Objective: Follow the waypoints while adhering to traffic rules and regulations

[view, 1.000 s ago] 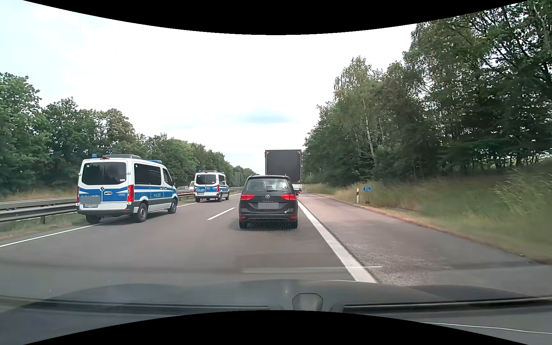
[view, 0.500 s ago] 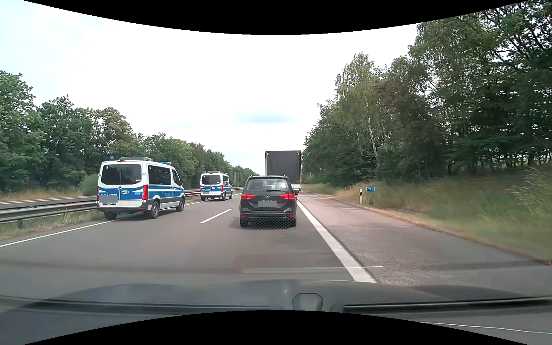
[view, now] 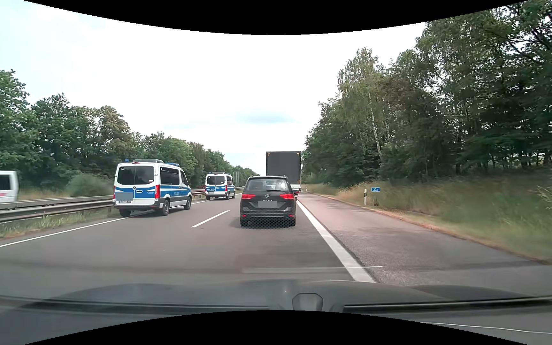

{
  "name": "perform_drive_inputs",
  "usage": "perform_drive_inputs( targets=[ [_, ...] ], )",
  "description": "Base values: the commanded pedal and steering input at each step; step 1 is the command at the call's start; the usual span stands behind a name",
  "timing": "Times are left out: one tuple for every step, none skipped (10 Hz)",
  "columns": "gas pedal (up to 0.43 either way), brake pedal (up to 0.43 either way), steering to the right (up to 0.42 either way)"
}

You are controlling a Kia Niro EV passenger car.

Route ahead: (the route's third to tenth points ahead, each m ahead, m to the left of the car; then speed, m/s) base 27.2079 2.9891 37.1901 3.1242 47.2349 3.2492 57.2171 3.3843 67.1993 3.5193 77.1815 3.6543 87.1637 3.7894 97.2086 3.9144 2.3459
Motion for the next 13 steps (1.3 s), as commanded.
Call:
perform_drive_inputs(
  targets=[
    [0.098, 0.0, -0.008],
    [0.098, 0.0, -0.009],
    [0.098, 0.0, -0.01],
    [0.087, 0.0, -0.011],
    [0.087, 0.0, -0.012],
    [0.087, 0.0, -0.012],
    [0.087, 0.0, -0.012],
    [0.087, 0.0, -0.012],
    [0.087, 0.0, -0.012],
    [0.087, 0.0, -0.012],
    [0.087, 0.0, -0.012],
    [0.079, 0.0, -0.012],
    [0.079, 0.0, -0.012]
  ],
)
